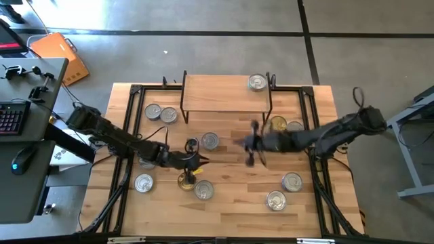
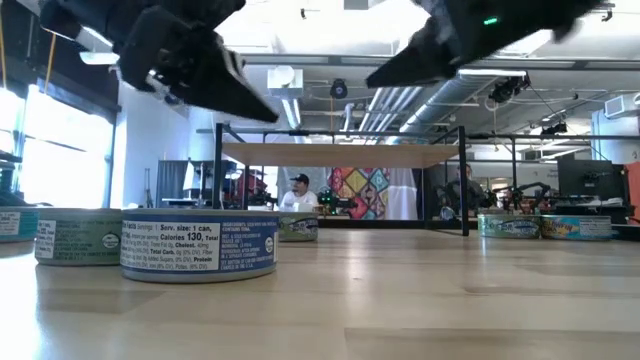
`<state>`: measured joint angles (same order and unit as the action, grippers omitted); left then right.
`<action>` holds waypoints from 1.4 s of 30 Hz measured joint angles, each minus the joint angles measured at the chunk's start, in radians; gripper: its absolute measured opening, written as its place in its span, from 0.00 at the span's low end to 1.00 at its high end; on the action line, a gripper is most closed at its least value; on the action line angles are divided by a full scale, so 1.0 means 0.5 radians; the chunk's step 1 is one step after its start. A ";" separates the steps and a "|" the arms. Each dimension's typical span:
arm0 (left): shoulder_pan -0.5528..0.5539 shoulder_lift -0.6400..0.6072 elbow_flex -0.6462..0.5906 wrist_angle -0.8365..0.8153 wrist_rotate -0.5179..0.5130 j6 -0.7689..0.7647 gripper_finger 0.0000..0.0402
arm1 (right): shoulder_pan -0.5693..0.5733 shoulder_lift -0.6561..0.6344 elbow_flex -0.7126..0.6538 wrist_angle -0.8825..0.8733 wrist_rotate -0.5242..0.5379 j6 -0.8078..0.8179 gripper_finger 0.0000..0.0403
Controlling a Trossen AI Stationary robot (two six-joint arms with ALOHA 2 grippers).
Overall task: Stack canned seafood by type on shelf
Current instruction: Put the green tuna can on the shelf
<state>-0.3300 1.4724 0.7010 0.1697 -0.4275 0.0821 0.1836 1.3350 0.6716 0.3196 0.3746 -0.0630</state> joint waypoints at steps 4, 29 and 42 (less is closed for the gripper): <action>0.071 0.101 -0.002 0.051 0.015 -0.072 0.09 | 0.331 0.070 -0.326 0.686 0.256 0.308 0.00; 0.306 0.815 0.068 0.475 -0.107 0.357 0.07 | 0.440 0.363 -0.463 1.283 0.696 0.319 0.00; 0.124 0.539 0.051 0.325 -0.176 0.588 0.00 | 0.440 0.363 -0.463 1.267 0.679 0.319 0.00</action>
<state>-0.2678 1.7419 0.7263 0.3321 -0.5157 0.3762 0.4034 1.5162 0.4400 0.9529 0.7143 0.0966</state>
